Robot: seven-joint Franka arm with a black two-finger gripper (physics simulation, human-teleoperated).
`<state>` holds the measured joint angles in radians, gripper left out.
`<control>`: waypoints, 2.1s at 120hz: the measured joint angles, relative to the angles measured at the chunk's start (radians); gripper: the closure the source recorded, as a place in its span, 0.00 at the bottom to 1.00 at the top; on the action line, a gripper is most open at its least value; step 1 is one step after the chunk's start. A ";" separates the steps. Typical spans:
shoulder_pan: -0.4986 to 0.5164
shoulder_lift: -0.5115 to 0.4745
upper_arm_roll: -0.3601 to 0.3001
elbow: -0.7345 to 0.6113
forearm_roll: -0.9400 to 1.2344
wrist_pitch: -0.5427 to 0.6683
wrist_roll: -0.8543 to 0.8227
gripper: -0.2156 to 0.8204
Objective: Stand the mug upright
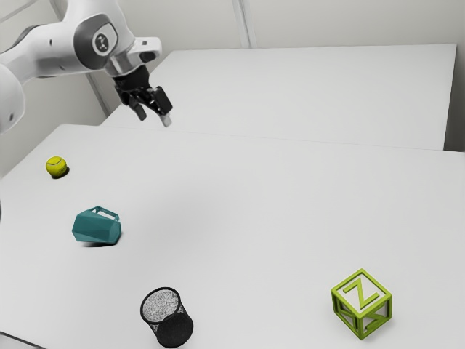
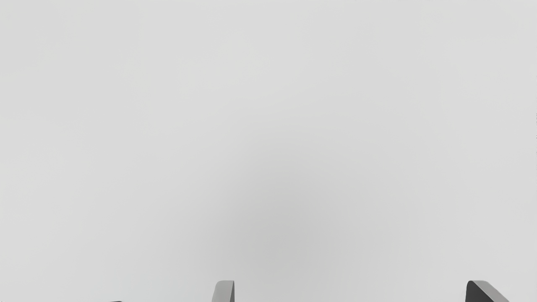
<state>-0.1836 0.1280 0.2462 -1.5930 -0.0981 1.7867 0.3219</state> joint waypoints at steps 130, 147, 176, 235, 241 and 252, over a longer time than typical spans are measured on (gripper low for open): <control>0.761 0.332 -0.087 -0.108 -0.338 -0.194 0.293 0.21; 0.789 0.363 -0.097 -0.106 -0.419 -0.241 0.366 0.21; 0.792 0.362 -0.097 -0.111 -0.481 -0.317 0.458 0.21; 0.809 0.354 -0.097 -0.150 -0.527 -0.406 0.561 0.81; 0.806 0.352 -0.097 -0.151 -0.532 -0.413 0.568 0.85; 0.800 0.349 -0.097 -0.152 -0.539 -0.423 0.579 0.90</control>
<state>0.6164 0.4774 0.1487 -1.7451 -0.6375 1.3639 0.9011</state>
